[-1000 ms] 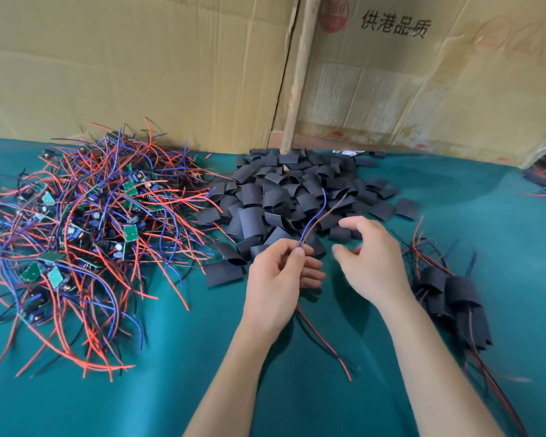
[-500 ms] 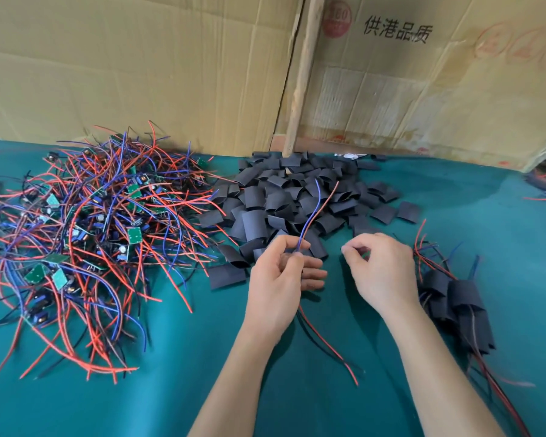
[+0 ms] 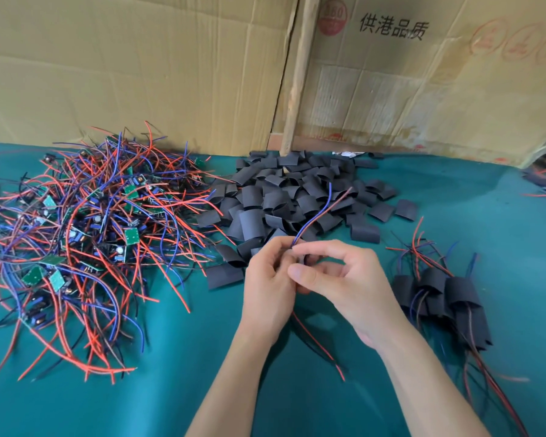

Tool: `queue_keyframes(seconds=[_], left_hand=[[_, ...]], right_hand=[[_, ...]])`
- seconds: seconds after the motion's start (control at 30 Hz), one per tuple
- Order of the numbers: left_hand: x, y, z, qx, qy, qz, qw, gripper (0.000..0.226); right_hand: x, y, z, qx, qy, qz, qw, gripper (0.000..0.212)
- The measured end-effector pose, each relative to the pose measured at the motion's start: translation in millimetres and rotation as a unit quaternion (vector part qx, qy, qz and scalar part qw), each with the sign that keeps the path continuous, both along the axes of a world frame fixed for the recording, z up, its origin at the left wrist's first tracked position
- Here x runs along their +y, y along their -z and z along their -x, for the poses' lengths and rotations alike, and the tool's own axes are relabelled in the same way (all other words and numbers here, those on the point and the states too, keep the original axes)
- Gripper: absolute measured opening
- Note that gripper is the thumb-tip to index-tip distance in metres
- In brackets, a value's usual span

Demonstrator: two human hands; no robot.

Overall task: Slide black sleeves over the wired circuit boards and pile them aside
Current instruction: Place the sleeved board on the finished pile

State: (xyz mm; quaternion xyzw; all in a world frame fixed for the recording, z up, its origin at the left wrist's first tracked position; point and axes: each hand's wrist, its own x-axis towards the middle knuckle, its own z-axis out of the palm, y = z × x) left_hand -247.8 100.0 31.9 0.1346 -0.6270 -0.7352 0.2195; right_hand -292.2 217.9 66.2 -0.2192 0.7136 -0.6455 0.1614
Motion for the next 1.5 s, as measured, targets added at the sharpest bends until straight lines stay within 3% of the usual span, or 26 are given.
queue_keyframes(seconds=[0.27,0.37,0.47,0.6,0.97,1.5], left_hand=[[0.9,1.4,1.7,-0.01,-0.021,0.012,1.0,0.026],[1.9,2.5,3.4,-0.011,-0.025,0.038,0.999,0.029],[4.2,4.2,2.5,-0.019,-0.009,0.065,0.998,0.033],[8.1,7.0,2.4,-0.035,0.012,0.116,0.993,0.034],[13.9,8.2,0.0,-0.044,0.032,0.178,0.982,0.036],[14.7,9.5,-1.4,-0.048,0.038,0.202,0.977,0.048]], right_hand=[[1.7,0.5,1.6,0.005,0.067,0.017,0.998,0.031],[11.3,-4.5,12.9,-0.012,0.15,0.104,0.983,0.029],[34.6,-13.3,27.8,-0.06,0.244,0.238,0.938,0.021],[56.5,-22.3,36.4,-0.095,0.275,0.333,0.897,0.016],[48.8,-16.5,35.1,-0.126,0.299,0.327,0.887,0.013],[61.0,-19.5,38.0,-0.089,0.263,0.244,0.929,0.012]])
